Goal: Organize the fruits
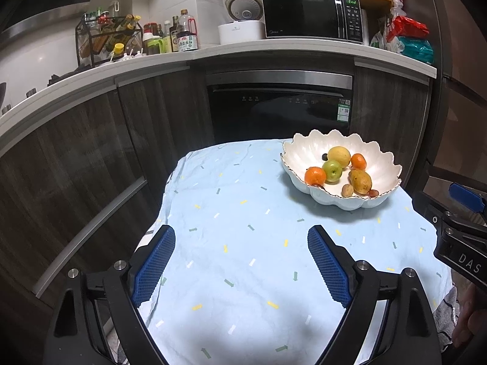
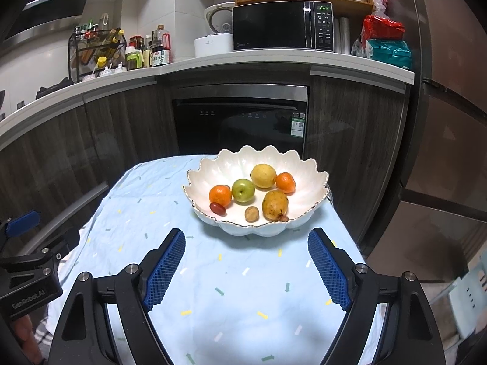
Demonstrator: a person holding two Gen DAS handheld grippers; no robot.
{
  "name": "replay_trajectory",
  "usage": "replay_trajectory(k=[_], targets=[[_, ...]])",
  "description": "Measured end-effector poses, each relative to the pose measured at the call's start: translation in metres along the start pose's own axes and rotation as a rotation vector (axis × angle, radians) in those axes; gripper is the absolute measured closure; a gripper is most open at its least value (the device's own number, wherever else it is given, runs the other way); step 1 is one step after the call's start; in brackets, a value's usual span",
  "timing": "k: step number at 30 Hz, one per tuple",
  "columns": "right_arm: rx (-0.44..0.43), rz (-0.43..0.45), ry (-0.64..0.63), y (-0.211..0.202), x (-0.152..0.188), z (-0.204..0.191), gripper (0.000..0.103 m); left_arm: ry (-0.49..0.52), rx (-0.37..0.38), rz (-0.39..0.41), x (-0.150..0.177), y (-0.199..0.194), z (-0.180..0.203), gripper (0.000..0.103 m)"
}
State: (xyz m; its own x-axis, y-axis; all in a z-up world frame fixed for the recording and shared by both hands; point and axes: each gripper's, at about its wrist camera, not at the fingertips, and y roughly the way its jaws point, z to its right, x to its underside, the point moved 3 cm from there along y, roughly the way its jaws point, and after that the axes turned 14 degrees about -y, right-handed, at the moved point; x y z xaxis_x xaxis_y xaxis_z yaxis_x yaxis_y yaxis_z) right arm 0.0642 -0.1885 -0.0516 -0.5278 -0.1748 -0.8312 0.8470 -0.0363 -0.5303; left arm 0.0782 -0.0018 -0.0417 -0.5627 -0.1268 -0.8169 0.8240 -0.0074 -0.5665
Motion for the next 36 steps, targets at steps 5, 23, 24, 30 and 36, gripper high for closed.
replay_trajectory(k=[5,23,24,30,36], targets=[[0.001,0.000,-0.002,0.0004,0.0002,0.0005,0.019,-0.007,-0.006,0.008,-0.0001,-0.0013,-0.0010,0.007],[0.013,0.005,0.000,0.0007,0.0011,0.0027,0.014,-0.041,-0.014,0.011,-0.0008,-0.0028,-0.0072,0.003],[0.013,0.005,0.000,0.0008,0.0011,0.0027,0.014,-0.042,-0.012,0.008,-0.0006,-0.0024,-0.0074,0.003],[0.013,0.003,0.001,0.0005,0.0016,0.0023,0.014,-0.042,-0.012,0.006,-0.0005,-0.0021,-0.0085,0.003],[0.013,0.003,0.001,0.0006,0.0016,0.0025,0.014,-0.036,-0.017,0.006,0.0002,-0.0022,-0.0082,0.003]])
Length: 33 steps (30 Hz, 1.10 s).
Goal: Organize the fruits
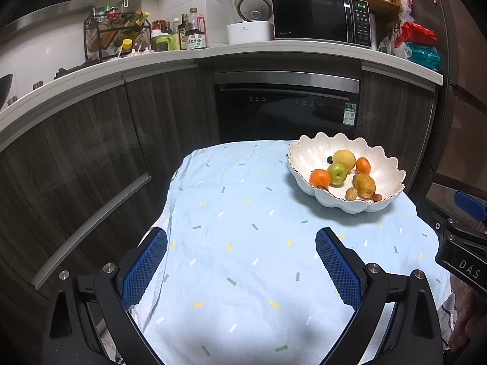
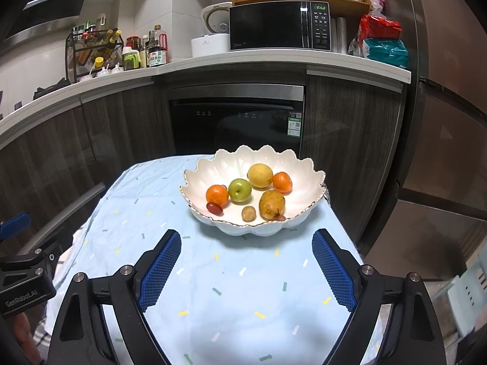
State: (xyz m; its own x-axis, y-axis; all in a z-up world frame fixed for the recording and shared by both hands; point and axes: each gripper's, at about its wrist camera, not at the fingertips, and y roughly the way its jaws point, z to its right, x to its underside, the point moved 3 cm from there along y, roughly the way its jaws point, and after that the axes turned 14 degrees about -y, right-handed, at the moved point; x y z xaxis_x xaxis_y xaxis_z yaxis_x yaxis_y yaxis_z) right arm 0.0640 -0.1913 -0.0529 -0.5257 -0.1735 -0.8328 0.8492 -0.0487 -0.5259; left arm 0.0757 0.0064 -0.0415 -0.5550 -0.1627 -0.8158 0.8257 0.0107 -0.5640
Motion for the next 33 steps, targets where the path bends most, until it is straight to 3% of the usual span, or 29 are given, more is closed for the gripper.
replay_trajectory(k=[33], targets=[[-0.002,-0.004,0.000,0.0006,0.0010,0.0002,0.014,-0.002,0.001,0.002,0.0003,0.0002,0.0021,0.003]])
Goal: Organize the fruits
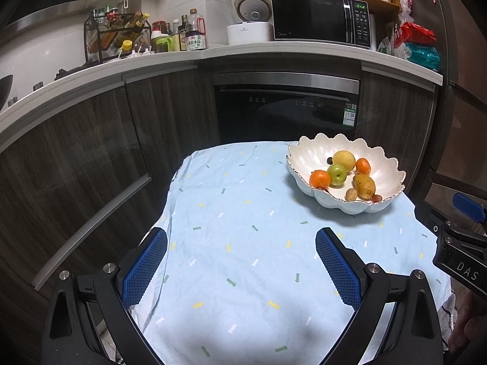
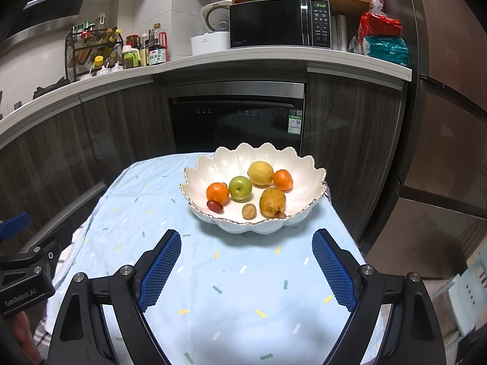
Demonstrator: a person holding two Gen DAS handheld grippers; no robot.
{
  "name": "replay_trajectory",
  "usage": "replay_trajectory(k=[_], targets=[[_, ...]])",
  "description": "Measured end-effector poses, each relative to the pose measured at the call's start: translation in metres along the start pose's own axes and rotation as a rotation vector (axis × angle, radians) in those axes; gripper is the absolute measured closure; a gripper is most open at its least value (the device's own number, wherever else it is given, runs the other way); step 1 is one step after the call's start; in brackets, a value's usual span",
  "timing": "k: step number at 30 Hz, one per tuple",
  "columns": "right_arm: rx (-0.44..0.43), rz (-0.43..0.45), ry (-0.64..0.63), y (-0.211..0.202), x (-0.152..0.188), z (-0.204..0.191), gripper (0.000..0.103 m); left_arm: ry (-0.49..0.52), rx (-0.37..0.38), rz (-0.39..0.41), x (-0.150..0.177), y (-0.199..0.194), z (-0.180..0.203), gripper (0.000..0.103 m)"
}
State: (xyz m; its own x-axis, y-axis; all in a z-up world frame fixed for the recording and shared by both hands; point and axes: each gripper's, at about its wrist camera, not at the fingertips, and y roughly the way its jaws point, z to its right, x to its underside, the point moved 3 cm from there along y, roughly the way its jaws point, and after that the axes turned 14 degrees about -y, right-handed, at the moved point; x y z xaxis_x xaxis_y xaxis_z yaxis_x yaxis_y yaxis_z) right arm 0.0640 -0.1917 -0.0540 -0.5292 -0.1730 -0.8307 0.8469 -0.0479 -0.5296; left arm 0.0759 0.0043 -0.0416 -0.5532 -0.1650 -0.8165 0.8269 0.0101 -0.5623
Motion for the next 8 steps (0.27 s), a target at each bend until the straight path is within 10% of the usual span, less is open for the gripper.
replay_trajectory(k=[8], targets=[[0.003,0.001,0.004,0.0004,0.0039,-0.0028,0.014,0.004,-0.006,-0.015,-0.0002,0.0033,0.0008,0.000]])
